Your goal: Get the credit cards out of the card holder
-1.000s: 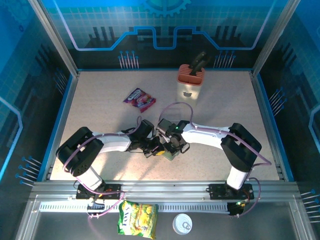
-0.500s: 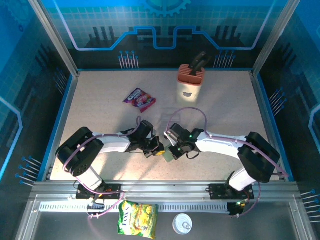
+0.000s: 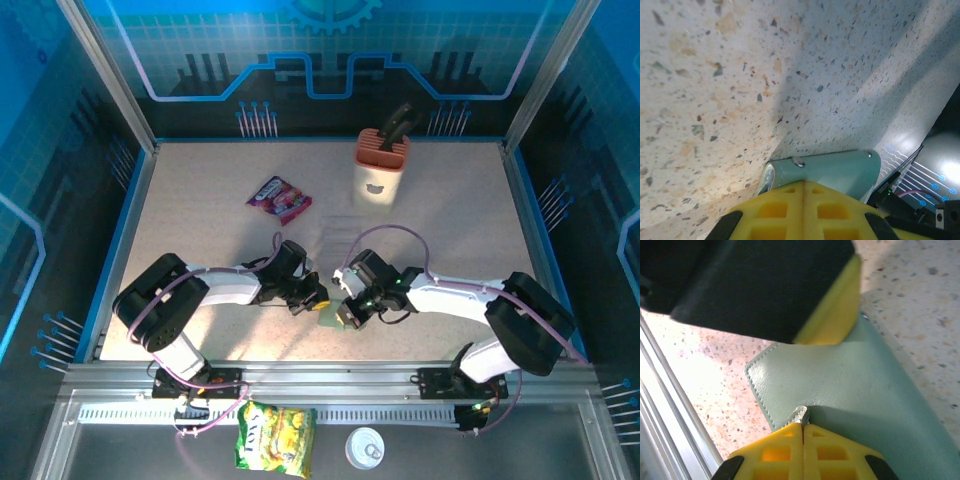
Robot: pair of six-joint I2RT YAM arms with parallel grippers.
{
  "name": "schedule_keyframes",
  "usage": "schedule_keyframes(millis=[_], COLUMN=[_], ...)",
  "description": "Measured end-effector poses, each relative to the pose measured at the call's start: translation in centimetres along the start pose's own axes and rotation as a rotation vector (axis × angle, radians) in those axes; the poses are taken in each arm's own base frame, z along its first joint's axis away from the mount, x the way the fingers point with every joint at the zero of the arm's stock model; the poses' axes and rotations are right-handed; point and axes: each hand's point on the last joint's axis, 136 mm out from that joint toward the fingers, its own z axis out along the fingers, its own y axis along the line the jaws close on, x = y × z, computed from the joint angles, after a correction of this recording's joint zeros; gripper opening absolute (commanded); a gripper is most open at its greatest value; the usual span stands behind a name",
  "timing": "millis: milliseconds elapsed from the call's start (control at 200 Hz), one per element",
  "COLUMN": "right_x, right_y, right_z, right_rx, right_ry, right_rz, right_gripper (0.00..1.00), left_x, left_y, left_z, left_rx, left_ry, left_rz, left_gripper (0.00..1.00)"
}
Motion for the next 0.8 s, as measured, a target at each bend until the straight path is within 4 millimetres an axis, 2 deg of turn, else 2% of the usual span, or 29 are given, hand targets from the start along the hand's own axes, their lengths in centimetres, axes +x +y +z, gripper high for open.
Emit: schedule_keyframes(millis=[240, 545, 650, 800], right_x=[0.3, 0.6, 0.6, 1.3], right_y=[1.7, 2.6, 3.7, 7.5], right_z=[1.2, 1.6, 1.5, 0.0], right_rx=[0.009, 0.190, 0.174, 0.055], right_ry=[0.014, 0.007, -0.007, -0.051], right_rz=[-0.184, -0.435, -0.484, -0.554], right_gripper=[0.00, 0.00, 0.00, 0.00], left_x=[-0.1, -0.1, -0.2, -0.3], left_y=[-0.1, 0.1, 0.0, -0.1], left_z=[0.3, 0.4, 0.5, 0.6], left_rx=[0.012, 0.030, 0.033, 0.035], left_ry=[0.017, 0.044, 0.042, 0.032], left_rz=[-0.021, -0.051, -0.056, -0.057], left_gripper=[0.00, 0.00, 0.00, 0.00])
